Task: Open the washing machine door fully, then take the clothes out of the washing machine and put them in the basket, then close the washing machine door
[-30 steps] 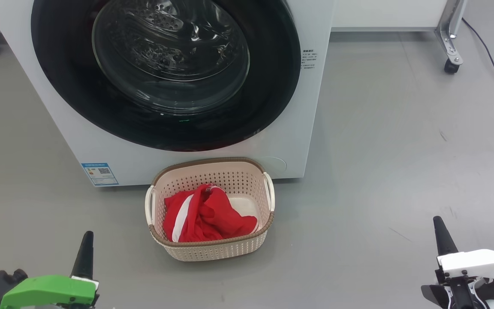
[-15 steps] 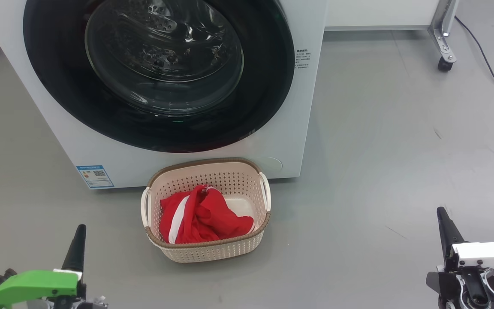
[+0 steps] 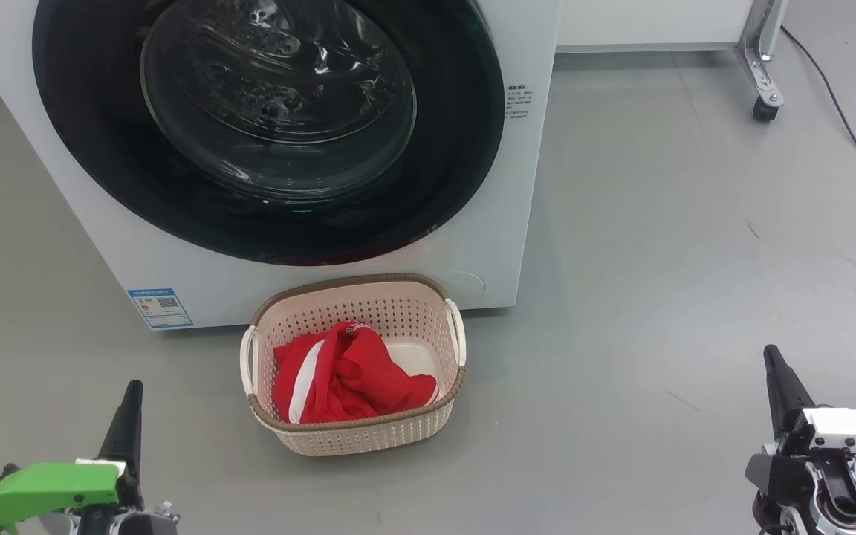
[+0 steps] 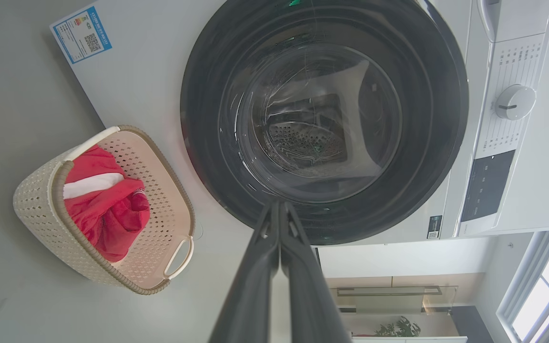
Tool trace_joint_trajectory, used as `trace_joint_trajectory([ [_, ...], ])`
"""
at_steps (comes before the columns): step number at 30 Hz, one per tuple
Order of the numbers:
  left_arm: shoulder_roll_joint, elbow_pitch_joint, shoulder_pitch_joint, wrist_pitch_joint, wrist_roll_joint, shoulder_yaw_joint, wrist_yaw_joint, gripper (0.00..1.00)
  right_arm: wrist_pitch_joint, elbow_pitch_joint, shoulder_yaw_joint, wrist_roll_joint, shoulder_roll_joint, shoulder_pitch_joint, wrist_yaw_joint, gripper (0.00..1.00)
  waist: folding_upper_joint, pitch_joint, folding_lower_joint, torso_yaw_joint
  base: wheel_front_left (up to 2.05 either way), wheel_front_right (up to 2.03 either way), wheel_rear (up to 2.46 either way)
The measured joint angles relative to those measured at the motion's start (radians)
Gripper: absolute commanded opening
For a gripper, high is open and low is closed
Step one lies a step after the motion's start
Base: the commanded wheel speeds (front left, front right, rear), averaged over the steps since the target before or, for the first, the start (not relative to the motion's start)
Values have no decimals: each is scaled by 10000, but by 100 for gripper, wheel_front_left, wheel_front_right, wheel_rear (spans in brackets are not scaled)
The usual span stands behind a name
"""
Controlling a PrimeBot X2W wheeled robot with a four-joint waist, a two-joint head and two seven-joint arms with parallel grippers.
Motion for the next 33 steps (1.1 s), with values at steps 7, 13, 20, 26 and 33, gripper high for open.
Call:
trace_joint_trajectory([
  [7,0,10,0,0,0,10,0,0,10,56,-8,-2,2,-32,59,0,0,-2,0,-1,0,0,0],
  [13,-4,10,-1,2,0,21,0,0,12,98,-13,-2,2,-61,61,0,0,-3,0,-1,0,0,0],
  [20,-6,10,-1,2,0,44,0,0,12,136,-21,-2,2,-73,63,0,0,-4,0,-1,0,0,0],
  [26,-8,10,-1,2,0,50,0,0,13,171,-27,-2,4,-143,69,0,0,-5,0,-1,0,0,0],
  [33,-12,8,-2,2,0,56,0,0,84,201,-40,-2,4,-151,71,0,0,-5,1,-2,0,0,0],
])
